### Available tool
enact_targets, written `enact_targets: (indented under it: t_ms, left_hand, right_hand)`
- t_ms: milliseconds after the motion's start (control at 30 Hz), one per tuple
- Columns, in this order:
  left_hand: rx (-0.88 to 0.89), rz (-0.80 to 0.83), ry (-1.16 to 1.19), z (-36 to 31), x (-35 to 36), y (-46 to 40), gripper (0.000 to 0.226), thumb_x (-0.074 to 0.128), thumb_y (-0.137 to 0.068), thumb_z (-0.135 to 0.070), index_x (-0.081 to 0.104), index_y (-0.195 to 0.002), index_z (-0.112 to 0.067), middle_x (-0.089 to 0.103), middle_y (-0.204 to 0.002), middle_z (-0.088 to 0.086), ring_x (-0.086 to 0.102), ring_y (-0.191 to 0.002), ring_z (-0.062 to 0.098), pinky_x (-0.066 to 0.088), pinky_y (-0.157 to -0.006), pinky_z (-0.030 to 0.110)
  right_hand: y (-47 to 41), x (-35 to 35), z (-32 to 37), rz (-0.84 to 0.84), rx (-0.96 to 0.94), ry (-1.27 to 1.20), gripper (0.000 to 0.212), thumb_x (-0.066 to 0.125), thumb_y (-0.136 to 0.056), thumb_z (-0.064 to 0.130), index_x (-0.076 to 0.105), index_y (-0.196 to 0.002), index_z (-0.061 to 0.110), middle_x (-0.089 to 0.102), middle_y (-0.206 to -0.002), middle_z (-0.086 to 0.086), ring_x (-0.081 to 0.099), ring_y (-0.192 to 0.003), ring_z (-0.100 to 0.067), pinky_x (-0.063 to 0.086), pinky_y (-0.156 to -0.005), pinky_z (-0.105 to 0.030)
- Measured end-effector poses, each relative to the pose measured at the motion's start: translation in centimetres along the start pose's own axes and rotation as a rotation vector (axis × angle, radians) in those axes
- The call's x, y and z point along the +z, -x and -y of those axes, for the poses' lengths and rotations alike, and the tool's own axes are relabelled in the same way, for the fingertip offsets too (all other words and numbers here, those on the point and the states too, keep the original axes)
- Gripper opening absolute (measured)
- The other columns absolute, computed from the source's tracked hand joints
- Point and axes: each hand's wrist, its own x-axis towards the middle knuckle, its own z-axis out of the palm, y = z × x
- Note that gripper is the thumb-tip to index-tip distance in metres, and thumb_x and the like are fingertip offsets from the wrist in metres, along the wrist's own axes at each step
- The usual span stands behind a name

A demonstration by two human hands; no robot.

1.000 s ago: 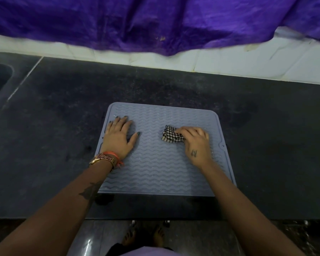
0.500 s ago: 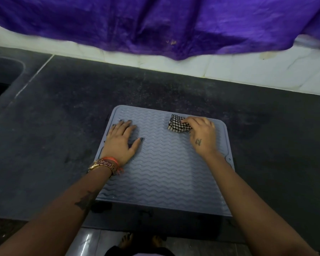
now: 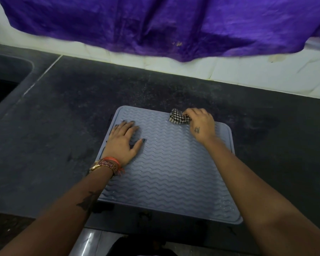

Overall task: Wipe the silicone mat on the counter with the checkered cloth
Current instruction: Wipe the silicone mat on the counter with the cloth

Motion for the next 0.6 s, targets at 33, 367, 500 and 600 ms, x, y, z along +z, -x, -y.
enact_targets:
  t_ms: [33,367,500,600]
  left_hand:
    - [0.001,0.003,0.003,0.0,0.0,0.0,0.072,0.026,-0.081,-0.063,0.047,-0.134,-0.018,0.041,-0.147,0.005,0.028,-0.14,0.024,0.015,-0.118,0.039]
    - [0.013,0.003,0.005,0.2,-0.1,0.0,0.073,0.024,-0.081,-0.063,0.046,-0.134,-0.017,0.04,-0.147,0.004,0.028,-0.14,0.024,0.014,-0.119,0.039]
    - [0.017,0.022,0.007,0.3,-0.1,0.0,0.072,0.024,-0.083,-0.062,0.044,-0.136,-0.018,0.037,-0.148,0.004,0.024,-0.141,0.023,0.011,-0.119,0.038]
    - [0.022,0.026,0.014,0.3,-0.1,0.0,0.066,0.031,-0.085,-0.057,0.043,-0.137,-0.018,0.036,-0.149,0.004,0.022,-0.142,0.023,0.008,-0.12,0.038]
  right_hand:
    - [-0.5,-0.4,0.0,-0.027,0.015,-0.032,0.037,0.049,-0.081,-0.005,0.063,-0.11,0.013,0.066,-0.113,-0.008,0.055,-0.101,-0.029,0.043,-0.08,-0.036]
    - [-3.0,-5.6,-0.1,-0.333,0.807,-1.423,0.031,0.047,-0.094,0.006,0.049,-0.124,0.011,0.061,-0.103,0.0,0.059,-0.093,-0.019,0.05,-0.082,-0.041]
    - [-1.5,-5.5,0.0,-0.271,0.968,-1.978,0.032,0.056,-0.088,0.032,0.061,-0.11,0.008,0.065,-0.104,-0.008,0.061,-0.096,-0.024,0.053,-0.081,-0.042]
    - [-0.7,-4.9,0.5,-0.247,0.976,-1.687,0.036,0.064,-0.084,0.015,0.057,-0.118,0.005,0.063,-0.101,-0.005,0.06,-0.093,-0.023,0.053,-0.072,-0.038]
